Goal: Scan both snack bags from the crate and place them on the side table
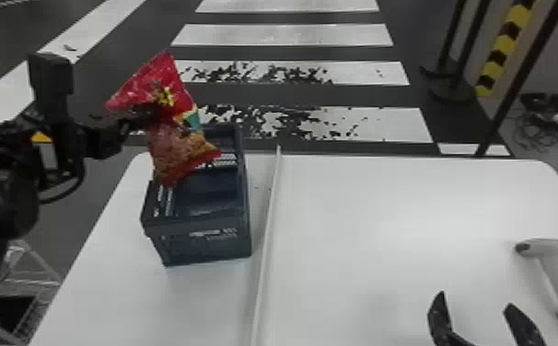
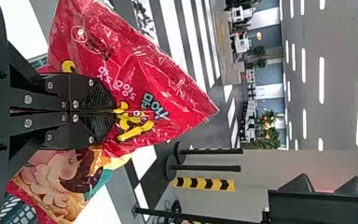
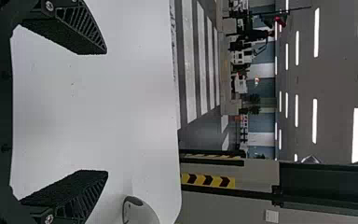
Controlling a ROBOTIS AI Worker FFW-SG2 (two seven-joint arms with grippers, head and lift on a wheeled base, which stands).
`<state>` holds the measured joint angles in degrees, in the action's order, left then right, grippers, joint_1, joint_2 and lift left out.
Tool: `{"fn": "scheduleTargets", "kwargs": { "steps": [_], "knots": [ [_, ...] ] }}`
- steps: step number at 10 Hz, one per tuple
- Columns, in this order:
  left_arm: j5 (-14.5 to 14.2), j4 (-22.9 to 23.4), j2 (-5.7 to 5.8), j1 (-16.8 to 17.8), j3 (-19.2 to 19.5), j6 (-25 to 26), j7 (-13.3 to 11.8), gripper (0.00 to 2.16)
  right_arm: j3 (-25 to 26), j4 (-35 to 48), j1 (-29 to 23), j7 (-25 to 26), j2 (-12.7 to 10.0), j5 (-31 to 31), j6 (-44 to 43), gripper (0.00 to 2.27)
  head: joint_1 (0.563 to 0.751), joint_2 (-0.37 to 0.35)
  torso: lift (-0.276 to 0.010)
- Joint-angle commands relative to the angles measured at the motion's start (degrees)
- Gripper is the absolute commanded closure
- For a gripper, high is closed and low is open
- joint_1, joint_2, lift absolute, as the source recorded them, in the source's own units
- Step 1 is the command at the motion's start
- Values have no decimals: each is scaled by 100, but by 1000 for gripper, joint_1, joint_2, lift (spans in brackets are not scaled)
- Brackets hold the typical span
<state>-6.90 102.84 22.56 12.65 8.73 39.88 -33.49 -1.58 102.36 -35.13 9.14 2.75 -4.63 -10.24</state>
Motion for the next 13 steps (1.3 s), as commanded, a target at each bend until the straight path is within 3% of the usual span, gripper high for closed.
{"fn": "scheduleTargets", "kwargs": {
  "steps": [1,3,4,5,8,10,13],
  "knots": [
    [-145,210,-68,53,41,175,53,2138,0,21,-21,0,-20,15,0,76,695,76,-95],
    [-804,315,-244,106,235,280,150,2138,0,56,-47,9,-29,24,-17,76,695,69,-95],
    [-980,456,-367,88,261,421,159,2138,17,56,-65,9,-29,24,-70,76,695,59,-95],
    [-1041,570,-595,53,261,526,167,2138,26,65,-65,18,-38,24,-105,80,695,46,-95],
    [-980,649,-1175,132,-108,684,185,2138,26,153,-161,18,-64,15,-791,87,695,-13,-95],
    [-813,623,-1518,211,-574,684,167,2138,35,302,-232,18,-64,-2,-1072,83,695,-73,-95],
    [-540,289,-1905,387,-1242,684,176,2138,26,346,-249,18,-47,-29,-1107,83,695,-164,-95]
  ]
}}
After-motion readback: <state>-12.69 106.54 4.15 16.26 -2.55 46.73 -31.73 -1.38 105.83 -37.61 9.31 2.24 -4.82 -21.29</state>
